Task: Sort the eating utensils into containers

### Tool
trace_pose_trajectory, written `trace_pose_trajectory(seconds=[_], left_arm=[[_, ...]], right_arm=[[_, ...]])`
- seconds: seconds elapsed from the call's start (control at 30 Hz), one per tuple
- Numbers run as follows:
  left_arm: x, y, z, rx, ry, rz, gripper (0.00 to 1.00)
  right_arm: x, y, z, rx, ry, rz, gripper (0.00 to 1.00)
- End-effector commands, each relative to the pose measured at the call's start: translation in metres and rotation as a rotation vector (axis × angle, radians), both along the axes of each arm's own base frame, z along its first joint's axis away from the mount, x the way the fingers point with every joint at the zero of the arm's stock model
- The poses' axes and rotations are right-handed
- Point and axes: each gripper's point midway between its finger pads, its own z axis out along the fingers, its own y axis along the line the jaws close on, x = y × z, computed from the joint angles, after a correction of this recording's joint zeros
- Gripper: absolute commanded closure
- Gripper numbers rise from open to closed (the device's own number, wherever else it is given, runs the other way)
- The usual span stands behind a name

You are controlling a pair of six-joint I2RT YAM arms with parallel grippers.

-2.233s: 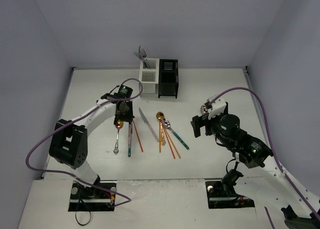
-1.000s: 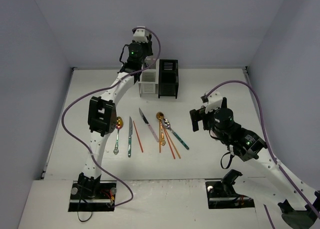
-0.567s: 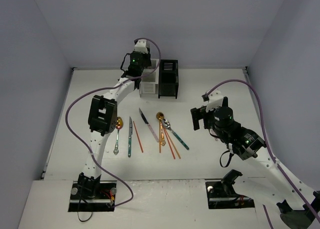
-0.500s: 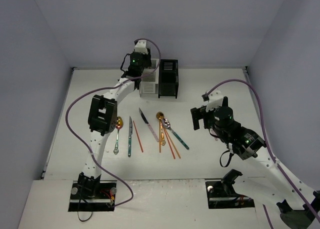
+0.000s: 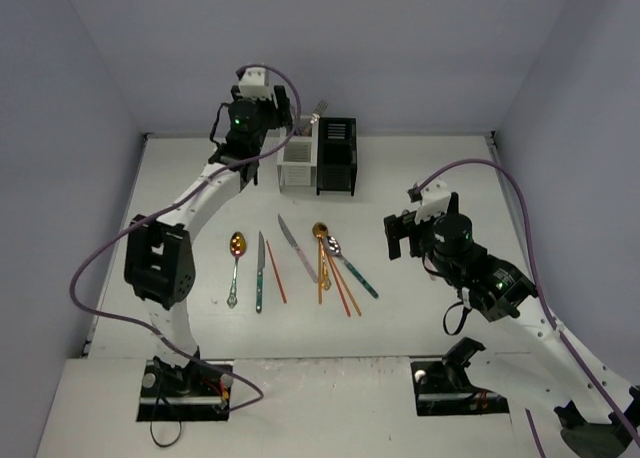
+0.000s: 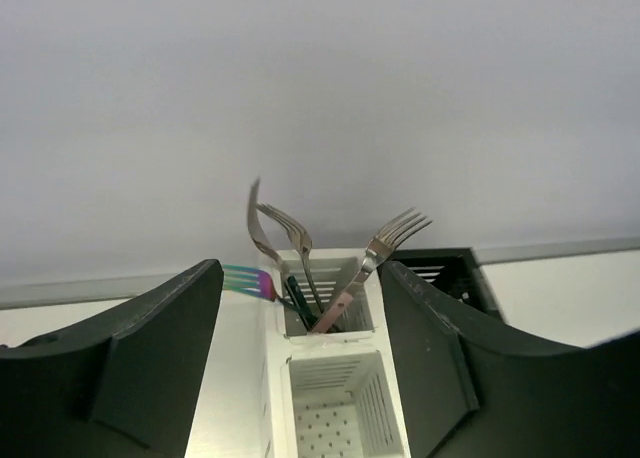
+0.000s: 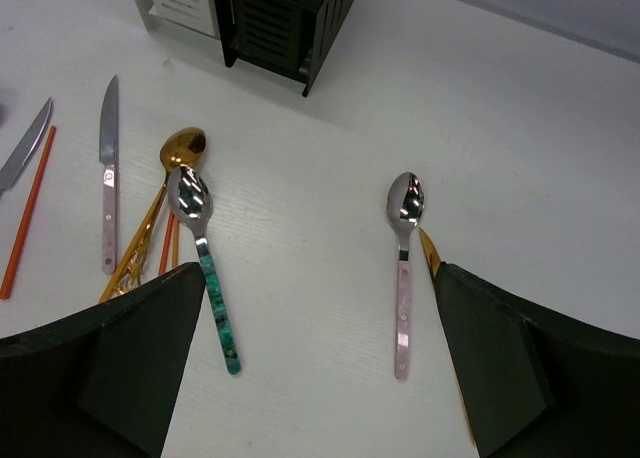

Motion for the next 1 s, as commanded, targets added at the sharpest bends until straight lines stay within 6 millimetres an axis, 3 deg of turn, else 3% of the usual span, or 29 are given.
trace_pose_trajectory(seconds=[0.0, 0.1, 0.23, 0.47, 0.53, 0.57, 0.73, 0.97], left_arm=[[-0.069, 0.030, 0.061, -0.076, -0.029, 0.050, 0.38], [-0.107, 0.048, 0.025, -0.036, 0.151, 0.081, 0.37], [-0.168, 0.072, -0.045, 0.036, 0.454, 0.122, 0.36], [-0.239, 0.086, -0.147, 0.023, 0.770, 0.153, 0.36], [-0.252, 0.091, -0.171, 0.033, 0.832, 0.170, 0.36], [-0.252, 0.091, -0.172, 0.030, 0.835, 0.172, 0.36], [-0.269, 0.102, -0.219, 0.038, 0.950, 0.189, 0.38], [-0.270, 0.105, -0.264, 0.047, 1.076, 0.154, 0.48]], right_arm=[[0.004, 0.005, 0.027, 0.056, -0.069, 0.021, 0.03], [0.004, 0.007, 0.027, 0.059, -0.067, 0.029, 0.03], [0.003, 0.010, 0.025, 0.061, -0.059, 0.046, 0.03], [0.004, 0.017, 0.017, 0.058, -0.033, 0.076, 0.03], [0.003, 0.020, 0.015, 0.059, -0.023, 0.086, 0.03], [0.003, 0.020, 0.014, 0.061, -0.020, 0.090, 0.03], [0.001, 0.025, 0.009, 0.072, -0.003, 0.106, 0.03], [0.000, 0.024, 0.003, 0.075, 0.009, 0.103, 0.03]])
